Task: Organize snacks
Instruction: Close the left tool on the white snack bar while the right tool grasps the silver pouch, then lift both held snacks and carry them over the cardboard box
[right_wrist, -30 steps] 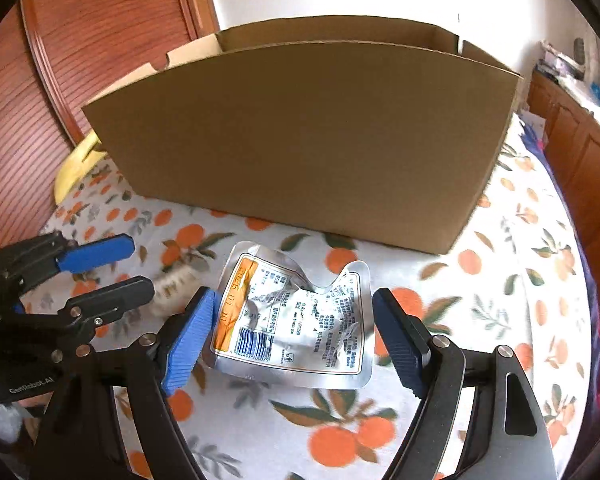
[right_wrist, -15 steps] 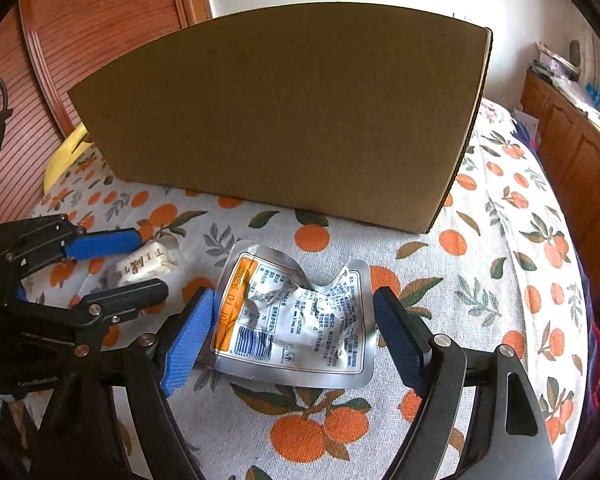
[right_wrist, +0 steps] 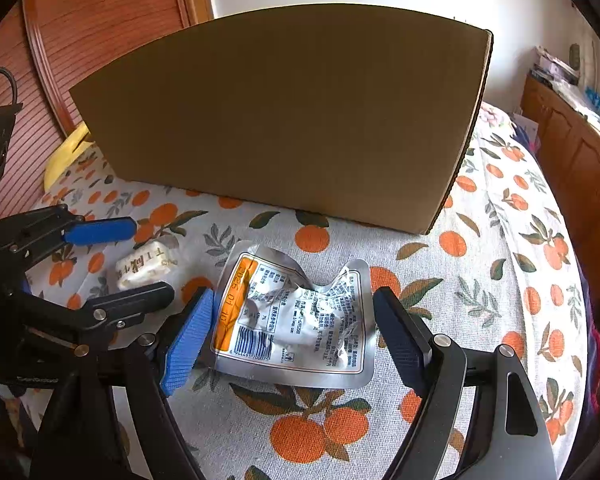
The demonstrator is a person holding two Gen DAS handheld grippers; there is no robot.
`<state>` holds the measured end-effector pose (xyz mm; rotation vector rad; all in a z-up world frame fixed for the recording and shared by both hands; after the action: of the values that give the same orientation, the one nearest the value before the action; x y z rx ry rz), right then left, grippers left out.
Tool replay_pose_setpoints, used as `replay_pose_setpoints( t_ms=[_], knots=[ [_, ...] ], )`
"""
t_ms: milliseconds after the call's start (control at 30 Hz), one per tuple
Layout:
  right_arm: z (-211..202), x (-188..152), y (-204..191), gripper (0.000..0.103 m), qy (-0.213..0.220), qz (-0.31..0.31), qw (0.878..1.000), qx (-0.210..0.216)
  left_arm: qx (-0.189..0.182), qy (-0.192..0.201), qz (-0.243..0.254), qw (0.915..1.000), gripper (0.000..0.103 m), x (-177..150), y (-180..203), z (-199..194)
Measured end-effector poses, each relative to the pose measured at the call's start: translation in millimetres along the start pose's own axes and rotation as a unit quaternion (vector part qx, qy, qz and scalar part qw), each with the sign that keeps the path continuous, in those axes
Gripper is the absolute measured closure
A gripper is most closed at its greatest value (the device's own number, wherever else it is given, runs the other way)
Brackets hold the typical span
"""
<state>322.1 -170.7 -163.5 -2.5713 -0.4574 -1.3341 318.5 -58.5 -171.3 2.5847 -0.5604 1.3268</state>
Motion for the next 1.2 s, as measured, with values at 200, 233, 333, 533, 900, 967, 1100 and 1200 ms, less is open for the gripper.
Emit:
replay_pose_setpoints(
  t_ms=[200,233,333,533,900,967,1100,1200],
  knots=[
    [0,0,0,0.021,0.0,0.0,1.0,0.0,-0.015,0.004,0.008,0.9998,0.047,-4,5,-7],
    [0,0,0,0.021,-0.001,-0.001,1.0,0.0,-0.017,0.004,0.01,0.9998,0.053,-4,6,-9],
    [0,0,0,0.02,-0.001,-0.001,1.0,0.0,-0.015,0.003,0.011,0.9998,0.075,-5,8,-14],
    [0,-1,0,0.021,-0.001,-0.002,1.0,0.001,-0.013,0.014,0.012,0.9997,0.084,-1,9,-26],
    [-4,2,-8,0.021,0.01,-0.022,1.0,-0.007,0.002,0.052,0.008,0.9986,0.084,20,3,-58],
    [-5,3,-9,0.021,0.013,-0.026,1.0,-0.008,0.005,0.055,0.007,0.9984,0.084,22,0,-61],
    [-7,6,-9,0.021,0.014,-0.026,1.0,-0.007,0.008,0.063,0.007,0.998,0.084,24,-4,-66],
    [-15,15,-8,0.021,0.023,-0.023,0.999,-0.004,0.009,0.07,0.005,0.9975,0.084,26,-6,-71]
  ],
)
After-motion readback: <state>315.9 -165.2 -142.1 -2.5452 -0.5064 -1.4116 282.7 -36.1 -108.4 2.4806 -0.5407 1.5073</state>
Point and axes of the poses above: each gripper's, at about its wrist camera, not at the fingertips, and z roughly the way its jaws point, y to its right, x to its top, the point moved 1 cm from there along z, roughly the way its jaws point, and after that the axes turned 15 degrees about y, right-handed, at the moved point
